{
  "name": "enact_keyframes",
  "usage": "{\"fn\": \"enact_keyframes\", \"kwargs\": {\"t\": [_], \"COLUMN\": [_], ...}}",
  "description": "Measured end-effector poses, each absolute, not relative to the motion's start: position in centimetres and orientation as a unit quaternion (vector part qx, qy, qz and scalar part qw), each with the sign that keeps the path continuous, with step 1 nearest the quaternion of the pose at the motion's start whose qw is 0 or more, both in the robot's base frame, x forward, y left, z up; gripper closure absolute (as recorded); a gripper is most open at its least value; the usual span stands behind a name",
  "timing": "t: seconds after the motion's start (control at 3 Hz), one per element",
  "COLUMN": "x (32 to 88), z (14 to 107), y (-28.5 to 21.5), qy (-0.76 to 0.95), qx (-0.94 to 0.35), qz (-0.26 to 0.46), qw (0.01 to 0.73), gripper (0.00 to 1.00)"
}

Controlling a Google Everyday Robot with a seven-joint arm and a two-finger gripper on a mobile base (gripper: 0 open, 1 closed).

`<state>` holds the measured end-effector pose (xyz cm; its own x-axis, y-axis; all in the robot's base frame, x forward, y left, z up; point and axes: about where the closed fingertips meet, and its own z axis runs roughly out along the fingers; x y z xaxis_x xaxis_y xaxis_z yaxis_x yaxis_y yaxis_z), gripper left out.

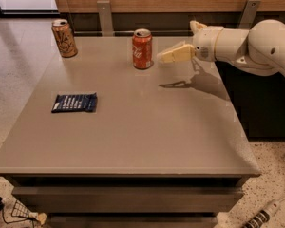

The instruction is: Knock coke can over

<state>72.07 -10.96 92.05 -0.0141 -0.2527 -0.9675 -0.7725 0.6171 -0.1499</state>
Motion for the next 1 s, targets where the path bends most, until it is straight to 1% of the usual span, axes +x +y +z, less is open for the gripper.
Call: {"fn": "enact_keyframes", "kwargs": {"t": [0.67, 1.0], "x": [75.1, 76.3], "z": [91.0, 90.7], "y": [-8.4, -7.1], "qy": [0.668, 0.655], "qx": [-0.381, -0.373], "qz": [0.242, 0.256], "qw": [0.591, 0.606], "gripper": [0.00, 0.00]}}
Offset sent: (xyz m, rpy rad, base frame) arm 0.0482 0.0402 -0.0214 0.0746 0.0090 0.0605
